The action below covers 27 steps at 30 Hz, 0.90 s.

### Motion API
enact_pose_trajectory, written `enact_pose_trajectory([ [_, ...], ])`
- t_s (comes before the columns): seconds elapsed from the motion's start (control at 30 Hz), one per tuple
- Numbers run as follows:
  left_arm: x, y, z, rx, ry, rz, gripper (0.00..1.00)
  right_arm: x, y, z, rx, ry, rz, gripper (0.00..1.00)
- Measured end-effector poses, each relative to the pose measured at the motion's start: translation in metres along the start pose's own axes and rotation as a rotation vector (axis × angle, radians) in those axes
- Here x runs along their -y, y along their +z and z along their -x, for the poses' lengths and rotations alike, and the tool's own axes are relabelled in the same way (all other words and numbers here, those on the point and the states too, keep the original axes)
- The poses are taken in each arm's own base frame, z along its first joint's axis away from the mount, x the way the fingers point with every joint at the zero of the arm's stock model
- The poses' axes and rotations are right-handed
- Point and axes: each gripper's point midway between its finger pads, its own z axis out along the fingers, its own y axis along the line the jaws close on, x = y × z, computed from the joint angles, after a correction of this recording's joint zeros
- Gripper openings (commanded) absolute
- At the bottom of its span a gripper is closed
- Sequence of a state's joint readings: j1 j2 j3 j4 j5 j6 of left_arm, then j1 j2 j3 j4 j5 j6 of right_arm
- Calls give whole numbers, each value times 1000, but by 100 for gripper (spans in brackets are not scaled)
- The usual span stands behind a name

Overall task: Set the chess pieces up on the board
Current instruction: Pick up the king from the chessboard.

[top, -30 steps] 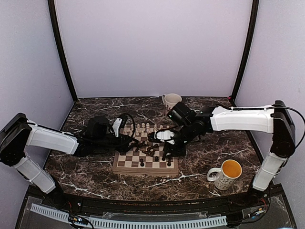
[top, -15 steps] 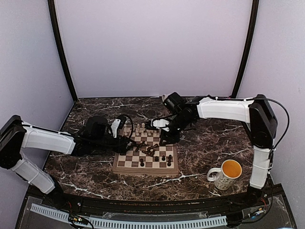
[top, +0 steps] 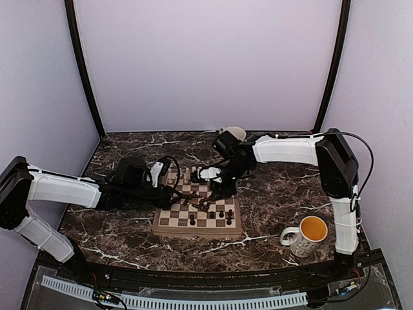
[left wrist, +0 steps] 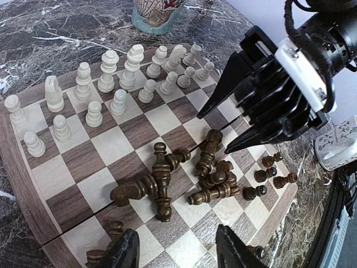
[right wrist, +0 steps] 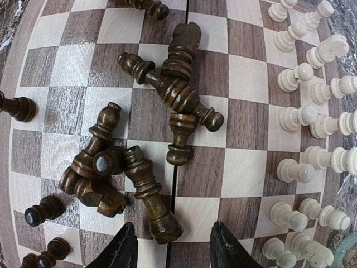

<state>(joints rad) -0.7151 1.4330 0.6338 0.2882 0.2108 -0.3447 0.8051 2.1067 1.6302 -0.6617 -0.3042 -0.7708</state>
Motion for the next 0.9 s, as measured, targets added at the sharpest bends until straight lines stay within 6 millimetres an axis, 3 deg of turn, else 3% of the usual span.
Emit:
enact_pose_trajectory([
  [0.17,0,0,2,4,5,1,49,0,14,-3,-13,-12,40,39],
  [0.3,0,0,2,2,10,2,49,-2,16,0,-14,-19,72,25],
  [0.47,-1,1,4,-4,17,7,49,-8,15,0,-14,-32,102,16],
  [0.63,-1,8,11,-4,9,0,49,-10,15,1,3,-14,117,13],
  [0.9,-11,23,3,-45,-109,-39,50,-17,8,4,85,126,171,12],
])
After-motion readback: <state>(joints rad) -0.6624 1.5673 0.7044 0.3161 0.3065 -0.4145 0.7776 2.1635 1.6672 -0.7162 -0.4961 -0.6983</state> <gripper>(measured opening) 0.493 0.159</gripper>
